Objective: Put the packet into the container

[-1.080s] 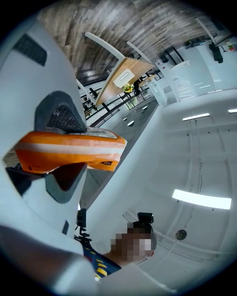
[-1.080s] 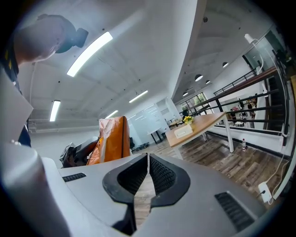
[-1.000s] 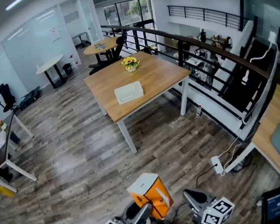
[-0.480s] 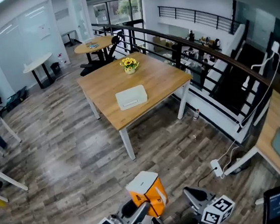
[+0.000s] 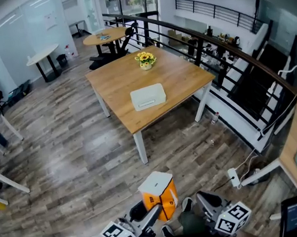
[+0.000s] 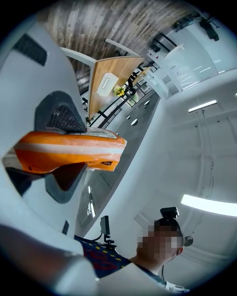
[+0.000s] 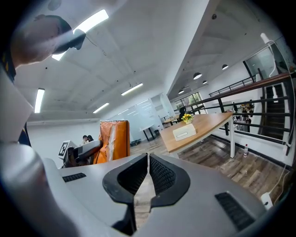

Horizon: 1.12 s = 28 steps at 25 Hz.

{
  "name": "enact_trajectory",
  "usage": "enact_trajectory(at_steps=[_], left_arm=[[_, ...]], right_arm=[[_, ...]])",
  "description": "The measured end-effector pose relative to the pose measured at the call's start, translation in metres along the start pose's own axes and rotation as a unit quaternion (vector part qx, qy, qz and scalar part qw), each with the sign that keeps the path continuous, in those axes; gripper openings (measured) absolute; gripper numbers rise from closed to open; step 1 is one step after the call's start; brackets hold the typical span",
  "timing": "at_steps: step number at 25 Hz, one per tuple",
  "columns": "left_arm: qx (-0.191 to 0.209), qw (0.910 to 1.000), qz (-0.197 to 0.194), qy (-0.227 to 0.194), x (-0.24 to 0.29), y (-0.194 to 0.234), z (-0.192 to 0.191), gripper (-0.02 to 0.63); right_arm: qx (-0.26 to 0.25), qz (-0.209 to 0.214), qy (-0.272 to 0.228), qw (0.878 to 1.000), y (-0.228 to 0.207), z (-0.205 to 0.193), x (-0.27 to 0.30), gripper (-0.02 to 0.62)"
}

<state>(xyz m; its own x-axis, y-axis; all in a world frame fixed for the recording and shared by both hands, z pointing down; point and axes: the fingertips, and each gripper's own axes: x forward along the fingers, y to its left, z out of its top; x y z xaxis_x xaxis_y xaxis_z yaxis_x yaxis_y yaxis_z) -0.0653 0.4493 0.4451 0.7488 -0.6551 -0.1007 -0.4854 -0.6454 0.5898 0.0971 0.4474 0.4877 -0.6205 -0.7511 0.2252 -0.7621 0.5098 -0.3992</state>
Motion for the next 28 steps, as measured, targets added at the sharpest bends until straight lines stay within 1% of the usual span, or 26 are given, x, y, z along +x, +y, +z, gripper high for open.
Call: enact_trajectory(at_steps=[4, 7, 11, 14, 19, 24, 28], left_arm=[[0.019, 0.9997, 0.014, 0.003, 0.038, 0.015, 0.02, 0.196], [0.023, 0.9993, 0.03, 0.008, 0.074, 0.034, 0.026, 0.197], [0.038, 0.998, 0.046, 0.02, 0.122, 0.058, 0.037, 0.198], [0.06, 0.9958, 0.064, 0.026, 0.159, 0.07, 0.045, 0.198], [0.077, 0.993, 0.086, 0.025, 0.201, 0.082, 0.059, 0.197], [0.089, 0.9872, 0.125, 0.044, 0.22, 0.102, 0.059, 0.198], [0.084, 0.9865, 0.131, 0.05, 0.23, 0.121, 0.061, 0.198]], right_arm=[[-0.02, 0.029, -0.007, 0.999, -0.012, 0.028, 0.036, 0.021], [-0.034, 0.053, 0.006, 0.998, -0.033, 0.045, 0.067, 0.021], [-0.055, 0.075, -0.002, 0.996, -0.058, 0.08, 0.098, 0.021], [-0.056, 0.091, -0.014, 0.994, -0.078, 0.108, 0.115, 0.021], [-0.056, 0.11, -0.035, 0.992, -0.106, 0.148, 0.13, 0.021], [-0.049, 0.125, -0.036, 0.99, -0.12, 0.159, 0.142, 0.021], [-0.064, 0.138, -0.021, 0.988, -0.119, 0.154, 0.158, 0.021]])
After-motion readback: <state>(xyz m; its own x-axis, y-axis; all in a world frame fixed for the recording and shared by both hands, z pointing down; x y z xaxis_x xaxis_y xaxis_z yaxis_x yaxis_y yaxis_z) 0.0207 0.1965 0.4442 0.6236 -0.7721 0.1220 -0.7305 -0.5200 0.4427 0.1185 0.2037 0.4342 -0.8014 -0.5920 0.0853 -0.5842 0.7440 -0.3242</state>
